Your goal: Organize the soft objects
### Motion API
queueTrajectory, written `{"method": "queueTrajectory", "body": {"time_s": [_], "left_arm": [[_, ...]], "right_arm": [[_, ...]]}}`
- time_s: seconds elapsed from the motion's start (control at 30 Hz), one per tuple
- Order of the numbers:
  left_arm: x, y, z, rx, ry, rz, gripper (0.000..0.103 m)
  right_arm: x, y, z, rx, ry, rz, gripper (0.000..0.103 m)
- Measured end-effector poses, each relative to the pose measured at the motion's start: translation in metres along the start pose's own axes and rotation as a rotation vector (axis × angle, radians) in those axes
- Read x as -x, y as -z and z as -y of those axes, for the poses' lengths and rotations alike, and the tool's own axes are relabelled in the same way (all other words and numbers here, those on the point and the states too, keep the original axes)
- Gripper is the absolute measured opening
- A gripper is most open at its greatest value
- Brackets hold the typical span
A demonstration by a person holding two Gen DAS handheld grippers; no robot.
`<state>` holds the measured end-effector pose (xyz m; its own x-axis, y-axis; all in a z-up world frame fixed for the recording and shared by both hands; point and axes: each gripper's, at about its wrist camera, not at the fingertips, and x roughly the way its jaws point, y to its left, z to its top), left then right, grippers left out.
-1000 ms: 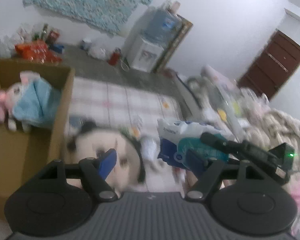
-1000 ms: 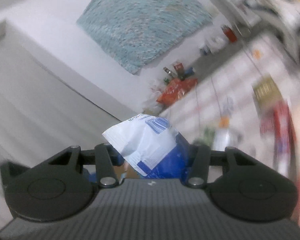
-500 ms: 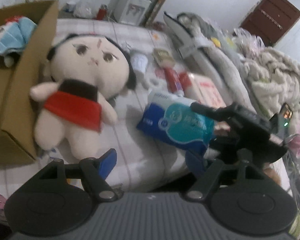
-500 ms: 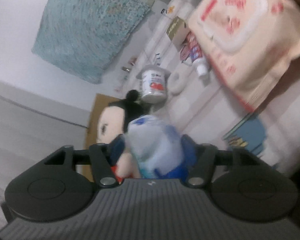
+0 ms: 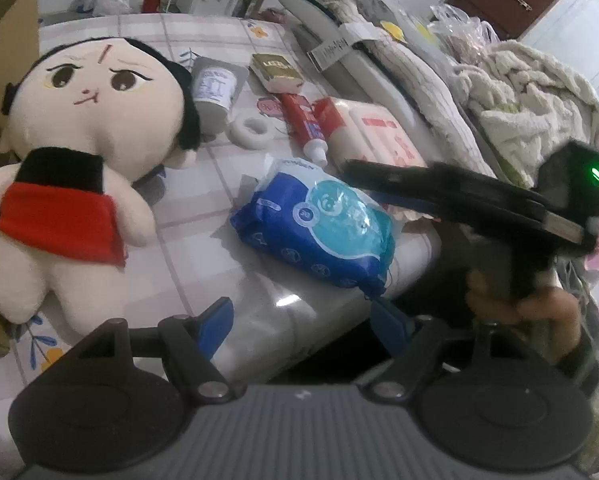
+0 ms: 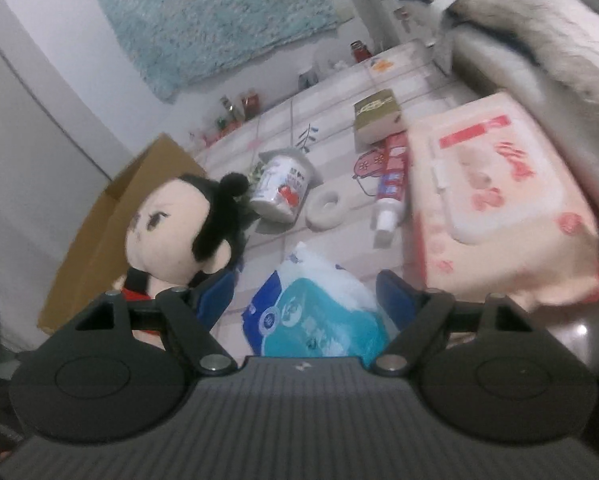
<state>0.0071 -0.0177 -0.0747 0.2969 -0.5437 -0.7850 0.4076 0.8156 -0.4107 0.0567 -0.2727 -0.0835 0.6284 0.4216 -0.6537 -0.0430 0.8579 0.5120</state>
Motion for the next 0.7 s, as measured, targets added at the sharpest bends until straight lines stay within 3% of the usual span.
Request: {"method": "queueTrajectory", "body": {"time_s": [0.1,0.23,0.27,0.37,0.47,0.7], "left_arm": [[-0.005,0.0,0.0,0.001,0.006,-0.013,0.077],[-0.007,0.001,-0.002,0.012,0.001,-0.026,0.078],[-0.008,0.0,-0.002,0.013,-0.002,-0.028,0.08],[-0.01,-0.004,-0.002,0.017,-0.017,-0.028,0.085],[-0.015,-0.012,0.003,-0.01,-0.027,-0.024,0.094],[-0.049,-0.033,0.01,-0.03,-0.087,-0.056,0.094]], "right_arm": [[-0.015,0.001,-0.003,0.039,0.017,-0.064,0.08],[-0.017,0.004,-0.009,0.022,-0.118,-0.141,0.08],[-0.016,0.003,-0.008,0.016,-0.147,-0.141,0.079],[-0.02,-0.007,-0.007,0.016,-0.111,-0.089,0.08],[-0.031,-0.012,0.006,-0.072,-0.158,-0.099,0.079],[-0.053,0.0,0.018,-0.25,-0.321,-0.211,0.079]]}}
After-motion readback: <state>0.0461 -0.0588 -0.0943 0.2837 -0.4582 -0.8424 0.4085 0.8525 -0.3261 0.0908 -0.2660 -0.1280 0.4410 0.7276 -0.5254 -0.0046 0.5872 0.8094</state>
